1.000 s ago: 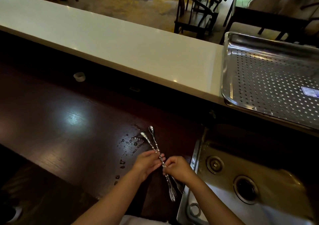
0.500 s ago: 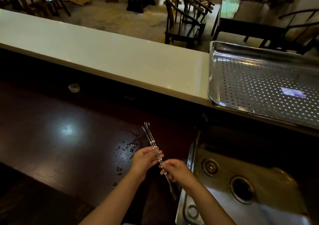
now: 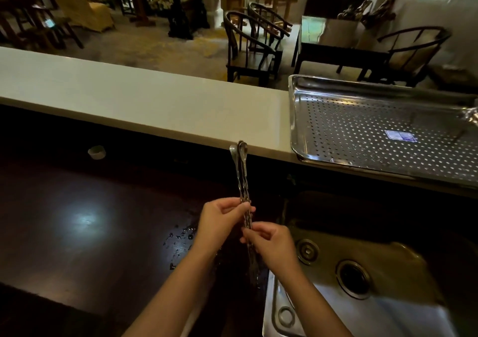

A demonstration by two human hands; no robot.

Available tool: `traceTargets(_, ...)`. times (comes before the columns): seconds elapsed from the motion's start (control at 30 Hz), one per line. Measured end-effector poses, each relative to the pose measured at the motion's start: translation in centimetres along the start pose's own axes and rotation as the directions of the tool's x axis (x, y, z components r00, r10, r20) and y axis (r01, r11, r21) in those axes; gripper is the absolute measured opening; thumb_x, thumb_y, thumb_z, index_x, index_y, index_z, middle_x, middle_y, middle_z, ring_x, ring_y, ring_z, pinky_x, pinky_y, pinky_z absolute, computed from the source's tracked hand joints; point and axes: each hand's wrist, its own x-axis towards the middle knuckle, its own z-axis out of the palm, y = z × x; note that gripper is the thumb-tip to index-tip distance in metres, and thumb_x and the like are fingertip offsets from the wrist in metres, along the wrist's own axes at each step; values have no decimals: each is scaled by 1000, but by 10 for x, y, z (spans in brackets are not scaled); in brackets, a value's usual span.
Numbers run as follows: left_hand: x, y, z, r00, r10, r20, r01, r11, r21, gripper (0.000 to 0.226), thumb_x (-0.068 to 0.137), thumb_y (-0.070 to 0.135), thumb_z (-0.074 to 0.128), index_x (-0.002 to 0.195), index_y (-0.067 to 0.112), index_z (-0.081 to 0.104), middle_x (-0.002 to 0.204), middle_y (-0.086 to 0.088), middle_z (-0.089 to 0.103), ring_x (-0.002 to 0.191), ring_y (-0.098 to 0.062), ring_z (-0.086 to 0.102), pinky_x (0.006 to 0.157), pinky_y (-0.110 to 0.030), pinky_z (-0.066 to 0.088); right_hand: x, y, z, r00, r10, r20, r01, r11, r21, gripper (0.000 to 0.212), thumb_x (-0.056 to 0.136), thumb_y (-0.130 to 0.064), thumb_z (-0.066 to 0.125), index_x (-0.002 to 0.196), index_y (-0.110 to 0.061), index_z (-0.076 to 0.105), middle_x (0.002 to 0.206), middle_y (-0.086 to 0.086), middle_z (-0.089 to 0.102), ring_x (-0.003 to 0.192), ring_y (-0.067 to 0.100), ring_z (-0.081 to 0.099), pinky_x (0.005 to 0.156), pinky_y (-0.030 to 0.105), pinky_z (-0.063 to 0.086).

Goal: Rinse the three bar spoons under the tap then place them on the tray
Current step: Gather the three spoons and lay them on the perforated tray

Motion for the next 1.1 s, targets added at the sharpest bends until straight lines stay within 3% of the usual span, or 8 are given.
traceTargets(0.1,-5,13,7,995,9,97,-11,1000,13,8,82,9,66,86,9,73,76,-5,77,62,-15,71,47,-23,52,-6,-14,-7,994,-83,-68,81,996,-22,24,84,-9,64,78,-31,69,62,-9,70,66,-1,67,58,7,47)
traceTargets(0.3,-6,56,37,967,170,191,-183,982,54,12,81,10,67,82,21,72,78,-2,77,71,-17,74,52,-24,57,-11,-44,-35,975,-178,-134,178,984,-8,30,84,-10,64,76,-39,66,68,-9,72,74,2,70,64,10,52)
traceTargets(0.47,-6,94,81,947,225,231,-235,972,16,13,84,8,63,85,18,72,75,3,77,73,-9,73,56,-19,57,-11,-73,-77,957,-223,-184,240,967,80,23,87,-9,60,84,-31,68,74,-8,75,78,4,72,61,12,53)
traceTargets(0.67,-1,116,134,913,315,259,-318,948,-29,20,83,11,64,77,25,76,79,2,77,79,-10,73,63,-13,53,-13,-94,-133,920,-272,-282,300,952,59,21,84,-9,64,73,-27,65,57,-17,69,50,-6,60,45,7,41)
traceTargets(0.83,10,110,169,927,242,287,-235,970,-60,19,86,18,62,83,29,78,91,3,77,89,-10,72,71,-19,55,-16,-97,-172,898,-278,-342,281,959,-41,19,81,-13,68,71,-30,67,57,-15,67,52,-6,59,50,7,42)
traceTargets(0.97,16,108,195,938,215,273,-199,976,-85,24,87,16,59,79,28,78,77,1,76,75,-9,72,64,-16,54,-16,-97,-204,894,-258,-366,236,966,-106,16,80,-14,70,70,-27,68,61,-9,67,55,-5,60,54,10,46)
traceTargets(1.1,27,111,207,966,193,172,-177,978,-107,17,86,15,61,80,19,76,70,-1,74,70,-11,72,60,-18,54,-13,-99,-231,895,-210,-393,193,978,-81,15,81,-14,68,69,-24,69,47,-11,63,43,-4,54,44,9,42)
